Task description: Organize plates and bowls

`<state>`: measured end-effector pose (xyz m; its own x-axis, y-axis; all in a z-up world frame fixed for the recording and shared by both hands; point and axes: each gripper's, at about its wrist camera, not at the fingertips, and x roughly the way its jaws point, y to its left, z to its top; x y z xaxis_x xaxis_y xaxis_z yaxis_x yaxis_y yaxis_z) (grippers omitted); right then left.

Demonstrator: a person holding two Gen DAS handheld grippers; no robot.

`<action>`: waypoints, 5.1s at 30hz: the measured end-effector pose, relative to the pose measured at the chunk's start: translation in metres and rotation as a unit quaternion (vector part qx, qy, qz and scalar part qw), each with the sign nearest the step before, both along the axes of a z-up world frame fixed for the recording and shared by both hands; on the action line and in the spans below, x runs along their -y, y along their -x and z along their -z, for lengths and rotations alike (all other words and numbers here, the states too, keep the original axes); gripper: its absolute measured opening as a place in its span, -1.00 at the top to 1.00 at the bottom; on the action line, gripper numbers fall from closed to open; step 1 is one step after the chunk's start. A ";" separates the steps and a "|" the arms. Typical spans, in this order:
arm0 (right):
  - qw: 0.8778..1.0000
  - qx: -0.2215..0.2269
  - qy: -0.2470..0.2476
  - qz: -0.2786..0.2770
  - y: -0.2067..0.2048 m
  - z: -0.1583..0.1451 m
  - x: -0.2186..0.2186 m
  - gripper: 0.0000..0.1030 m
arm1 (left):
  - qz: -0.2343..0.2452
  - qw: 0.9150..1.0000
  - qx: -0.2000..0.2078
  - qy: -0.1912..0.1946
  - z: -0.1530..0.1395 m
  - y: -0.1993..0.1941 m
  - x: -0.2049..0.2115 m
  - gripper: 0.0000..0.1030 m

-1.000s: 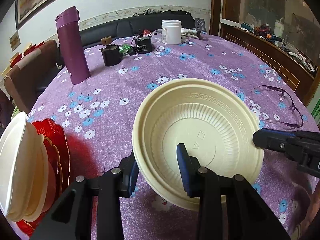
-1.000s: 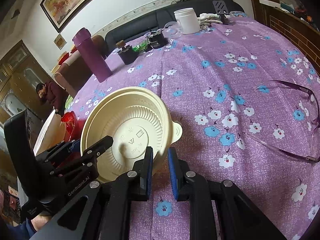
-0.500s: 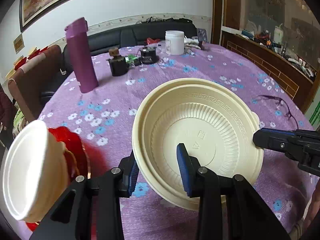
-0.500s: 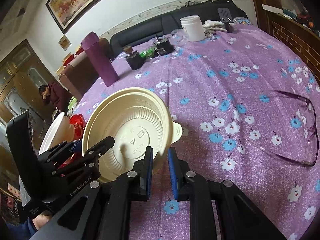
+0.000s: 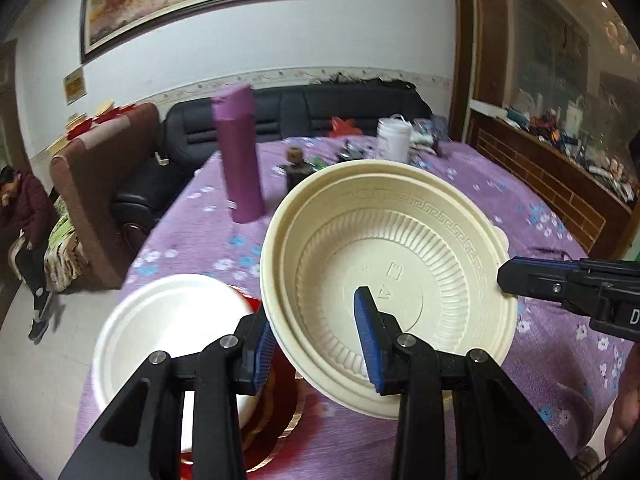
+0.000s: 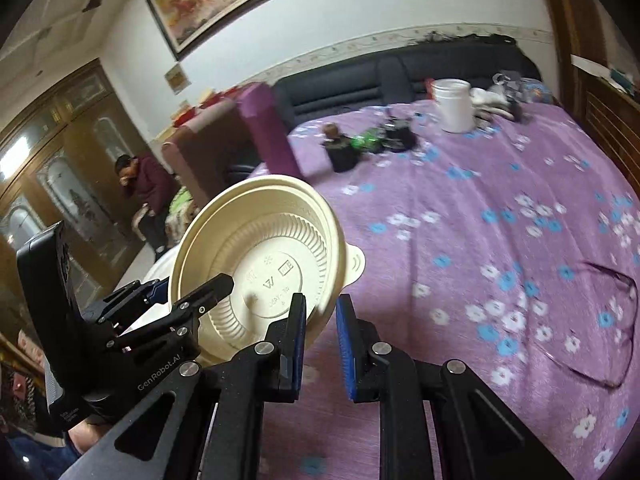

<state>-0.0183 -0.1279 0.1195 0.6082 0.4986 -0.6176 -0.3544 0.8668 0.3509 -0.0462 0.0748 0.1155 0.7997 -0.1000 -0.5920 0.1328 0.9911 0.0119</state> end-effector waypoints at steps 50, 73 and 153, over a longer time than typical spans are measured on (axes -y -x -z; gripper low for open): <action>0.990 -0.053 0.028 -0.124 -0.034 0.018 -0.154 0.62 | -0.145 0.986 -0.049 0.063 0.030 0.013 -0.158 0.18; 0.990 -0.118 -0.016 -0.082 -0.049 0.072 -0.109 0.42 | -0.152 0.977 -0.109 0.105 0.071 0.033 -0.218 -0.16; 0.988 -0.069 -0.028 0.134 -0.021 0.102 0.092 0.64 | 0.003 0.996 -0.086 -0.017 0.101 -0.043 0.060 0.65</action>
